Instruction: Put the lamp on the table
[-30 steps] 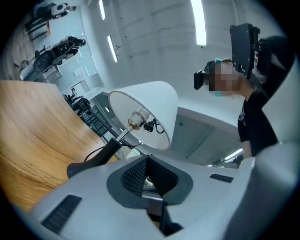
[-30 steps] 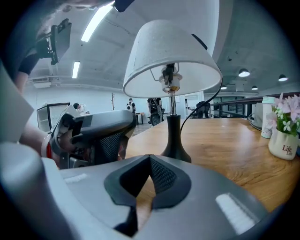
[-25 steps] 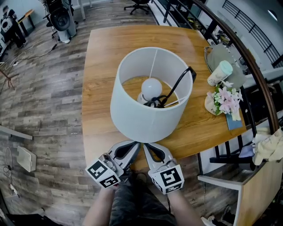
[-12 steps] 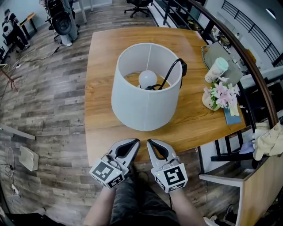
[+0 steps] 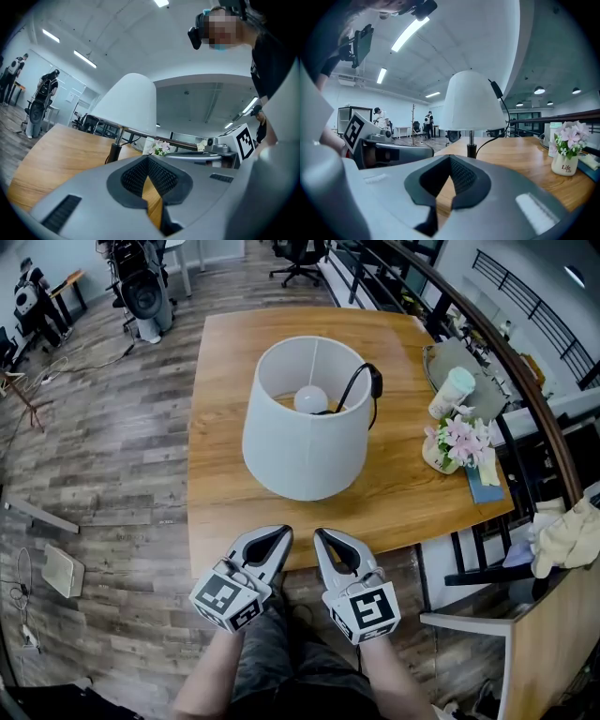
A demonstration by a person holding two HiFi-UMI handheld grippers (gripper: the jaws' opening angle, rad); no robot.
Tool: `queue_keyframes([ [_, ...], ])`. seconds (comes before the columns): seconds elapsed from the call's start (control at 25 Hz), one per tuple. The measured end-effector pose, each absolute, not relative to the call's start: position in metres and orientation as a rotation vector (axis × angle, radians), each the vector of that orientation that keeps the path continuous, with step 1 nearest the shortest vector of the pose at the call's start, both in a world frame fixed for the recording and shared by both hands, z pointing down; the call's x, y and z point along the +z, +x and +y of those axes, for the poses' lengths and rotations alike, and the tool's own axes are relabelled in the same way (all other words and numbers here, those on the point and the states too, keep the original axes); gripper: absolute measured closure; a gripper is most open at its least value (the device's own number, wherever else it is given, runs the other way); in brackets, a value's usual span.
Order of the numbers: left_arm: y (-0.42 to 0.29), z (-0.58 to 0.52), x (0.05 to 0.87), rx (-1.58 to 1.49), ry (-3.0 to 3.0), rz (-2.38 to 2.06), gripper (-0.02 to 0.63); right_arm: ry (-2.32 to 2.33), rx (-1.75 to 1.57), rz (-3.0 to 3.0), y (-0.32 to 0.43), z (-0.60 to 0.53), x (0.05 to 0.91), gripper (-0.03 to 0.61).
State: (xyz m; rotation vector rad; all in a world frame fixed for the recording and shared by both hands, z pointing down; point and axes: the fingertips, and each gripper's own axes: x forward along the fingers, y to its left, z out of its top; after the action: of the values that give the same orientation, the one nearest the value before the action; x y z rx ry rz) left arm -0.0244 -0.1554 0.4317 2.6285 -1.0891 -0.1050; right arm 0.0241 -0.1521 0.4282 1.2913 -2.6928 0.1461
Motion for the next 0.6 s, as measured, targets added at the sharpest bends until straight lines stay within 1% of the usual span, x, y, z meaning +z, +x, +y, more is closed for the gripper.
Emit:
queue_keyframes([
  [0.6,-0.01,-0.136,0.399,-0.163,2.635,-1.099,0.617,1.233,0.073,-2.757,0.029,-0.126,0.387,0.571],
])
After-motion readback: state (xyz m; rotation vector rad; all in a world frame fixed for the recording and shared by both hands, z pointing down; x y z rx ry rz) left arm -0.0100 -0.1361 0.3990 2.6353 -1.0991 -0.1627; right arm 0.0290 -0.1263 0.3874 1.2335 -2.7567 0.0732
